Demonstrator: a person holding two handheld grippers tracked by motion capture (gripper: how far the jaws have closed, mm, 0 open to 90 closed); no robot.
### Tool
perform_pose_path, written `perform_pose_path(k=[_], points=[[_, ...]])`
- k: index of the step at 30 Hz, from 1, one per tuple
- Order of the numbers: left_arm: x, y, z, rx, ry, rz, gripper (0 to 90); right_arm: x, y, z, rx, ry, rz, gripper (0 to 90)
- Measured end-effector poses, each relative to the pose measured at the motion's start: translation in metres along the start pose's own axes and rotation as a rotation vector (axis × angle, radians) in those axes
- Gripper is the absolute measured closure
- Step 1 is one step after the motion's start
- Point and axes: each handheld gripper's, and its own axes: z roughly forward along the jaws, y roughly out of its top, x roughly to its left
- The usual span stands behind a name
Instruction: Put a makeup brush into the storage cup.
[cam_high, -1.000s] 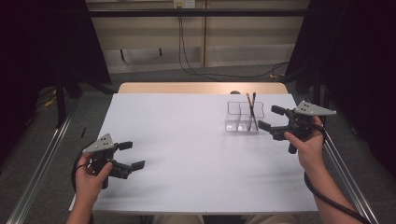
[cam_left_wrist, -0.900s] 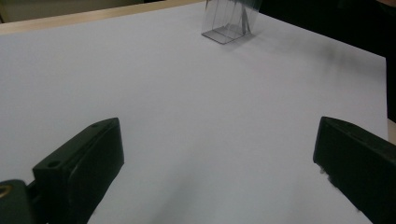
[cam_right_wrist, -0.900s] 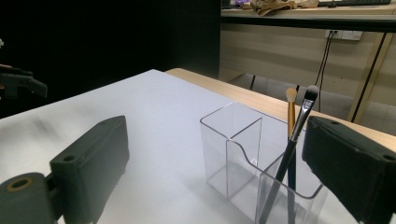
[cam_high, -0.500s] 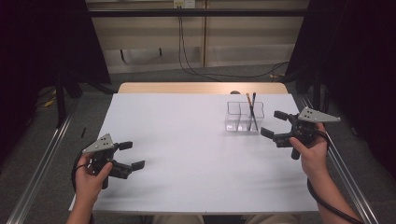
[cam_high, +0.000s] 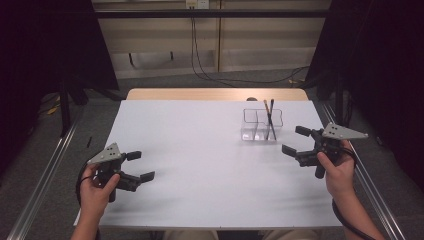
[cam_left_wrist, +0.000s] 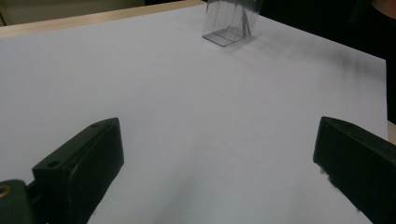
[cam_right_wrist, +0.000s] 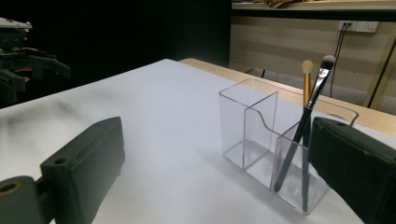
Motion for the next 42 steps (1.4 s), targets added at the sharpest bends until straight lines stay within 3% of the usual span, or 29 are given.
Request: perform_pose_path(k=[8, 25, 42], points=[[0.000, 0.000, -0.001, -0.003, -0.001, 0.000, 1.7, 0.006, -0.003, -0.006, 0.013, -0.003, -0.018, 3.5], [0.000, 0.001, -0.001, 0.003, 0.002, 0.007, 1.7, 0.008, -0.021, -0.021, 0.003, -0.006, 0.018, 3.6], [-0.001, 0.001, -0.004, -0.003, 0.012, 0.008, 1.8, 0.012, -0.026, -0.026, 0.026, -0.012, -0.004, 3.6]])
